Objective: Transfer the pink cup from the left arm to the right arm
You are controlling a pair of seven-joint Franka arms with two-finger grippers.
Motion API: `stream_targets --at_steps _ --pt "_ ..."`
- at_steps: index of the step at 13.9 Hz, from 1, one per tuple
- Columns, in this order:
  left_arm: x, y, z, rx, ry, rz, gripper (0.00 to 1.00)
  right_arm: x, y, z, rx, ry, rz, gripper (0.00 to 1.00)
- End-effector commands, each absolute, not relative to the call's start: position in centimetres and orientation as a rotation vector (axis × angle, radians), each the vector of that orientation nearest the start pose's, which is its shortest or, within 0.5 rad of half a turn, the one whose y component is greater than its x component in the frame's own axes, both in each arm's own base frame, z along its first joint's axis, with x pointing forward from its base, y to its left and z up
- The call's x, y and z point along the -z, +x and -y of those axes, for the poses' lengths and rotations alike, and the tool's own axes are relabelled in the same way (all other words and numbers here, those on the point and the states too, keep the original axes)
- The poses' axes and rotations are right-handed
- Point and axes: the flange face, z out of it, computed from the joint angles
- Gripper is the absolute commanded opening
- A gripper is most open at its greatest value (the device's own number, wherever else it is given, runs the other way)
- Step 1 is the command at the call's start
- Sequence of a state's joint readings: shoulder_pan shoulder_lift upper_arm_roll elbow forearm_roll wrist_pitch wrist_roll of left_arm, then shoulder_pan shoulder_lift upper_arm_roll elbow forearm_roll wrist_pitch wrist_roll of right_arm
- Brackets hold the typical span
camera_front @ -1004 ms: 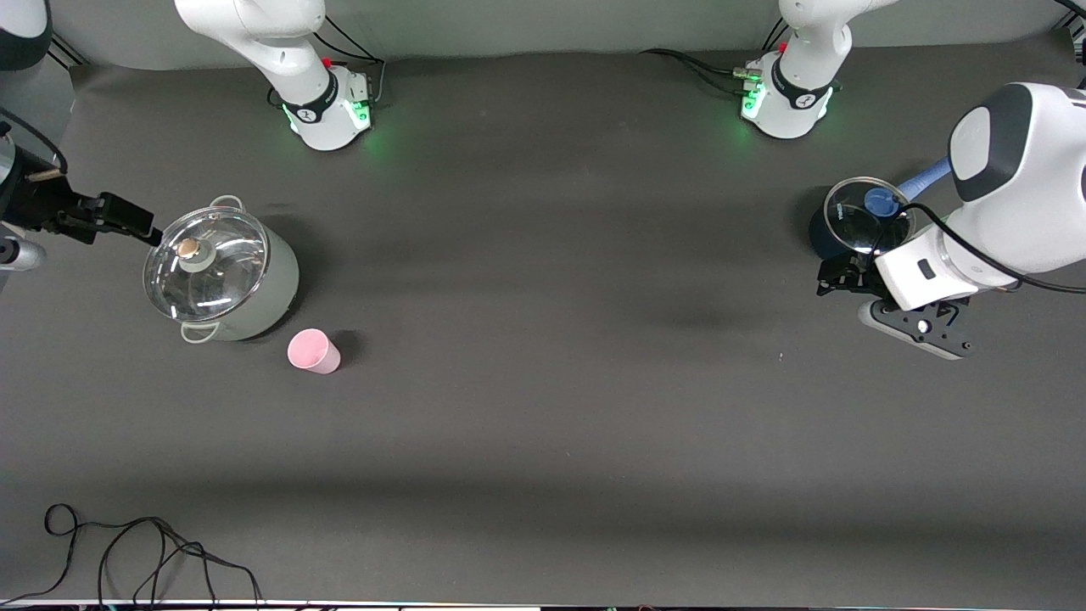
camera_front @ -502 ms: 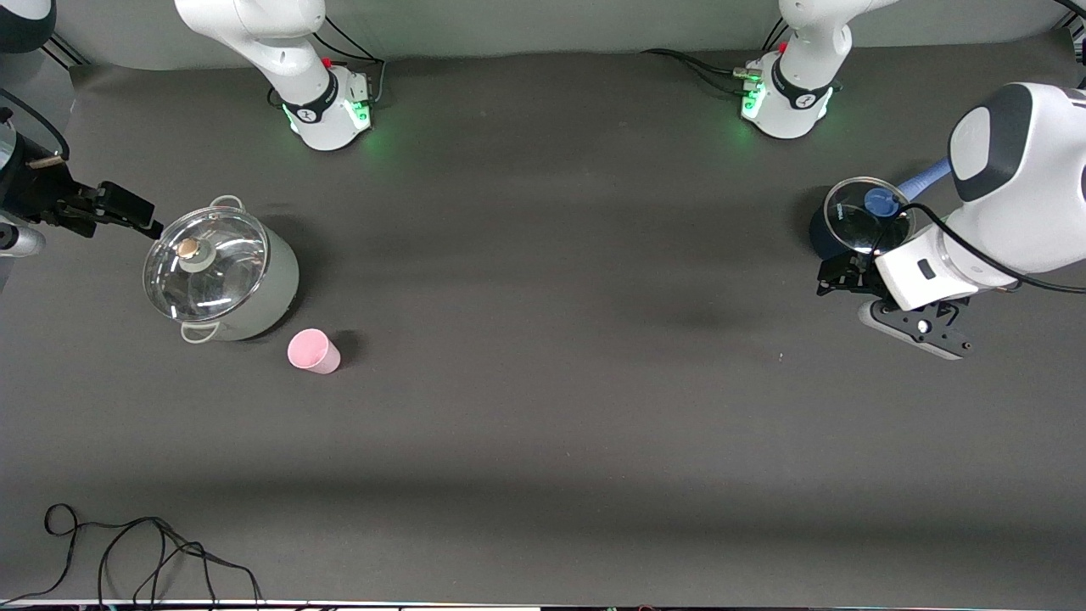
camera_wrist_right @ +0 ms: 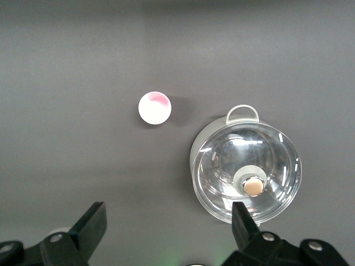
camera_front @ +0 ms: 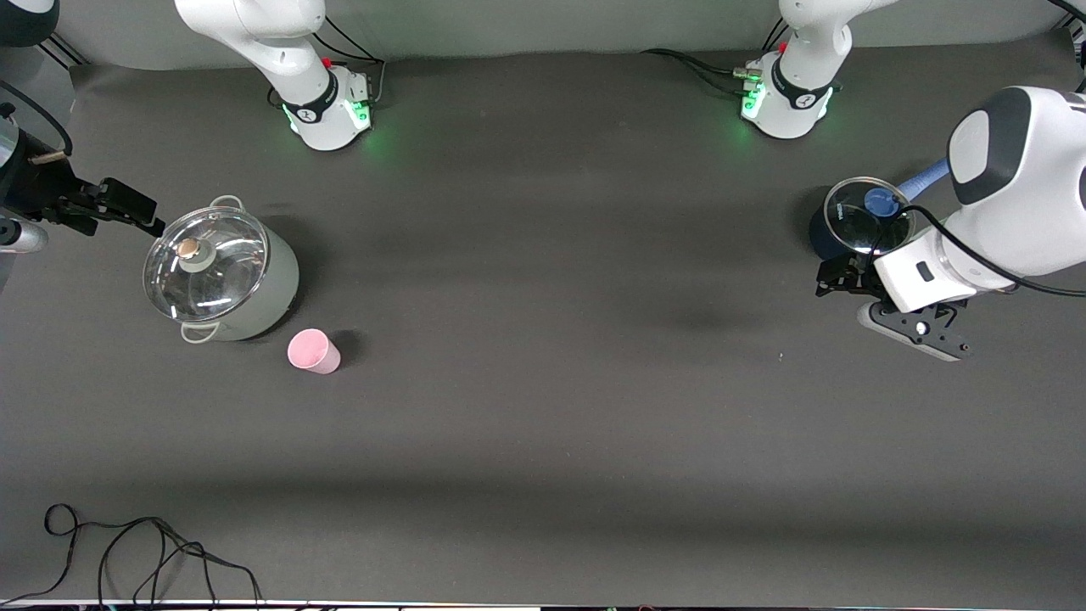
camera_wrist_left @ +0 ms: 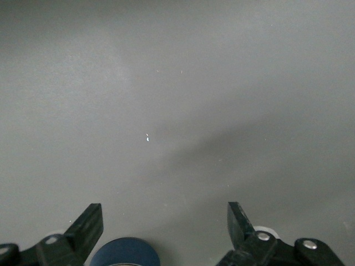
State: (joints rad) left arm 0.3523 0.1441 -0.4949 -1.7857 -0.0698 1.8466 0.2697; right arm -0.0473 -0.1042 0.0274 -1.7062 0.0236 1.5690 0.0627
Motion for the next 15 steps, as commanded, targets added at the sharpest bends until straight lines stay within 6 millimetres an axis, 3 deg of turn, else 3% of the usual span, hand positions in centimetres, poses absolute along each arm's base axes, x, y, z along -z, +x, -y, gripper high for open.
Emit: stream_targets --at_steps 1,9,12,15 --pt "-50.7 59.2 3.6 -0.196 -3.157 0.019 1.0 -62.2 51.3 0.8 -0.029 -3.127 -0.138 1.0" --pt "-51.0 59.2 3.2 -0.181 -3.156 0.007 1.0 -62.2 51.3 0.8 -0.029 -3.127 -0.138 1.0" --pt "-52.6 58.2 2.0 -0.153 -3.136 -0.061 1.0 -62.2 51.3 0.8 -0.029 -3.127 -0.138 1.0" --pt "-54.4 57.1 2.9 -0.106 -3.12 -0.106 1.0 -62.1 51.4 0.8 -0.032 -3.127 -0.138 1.0"
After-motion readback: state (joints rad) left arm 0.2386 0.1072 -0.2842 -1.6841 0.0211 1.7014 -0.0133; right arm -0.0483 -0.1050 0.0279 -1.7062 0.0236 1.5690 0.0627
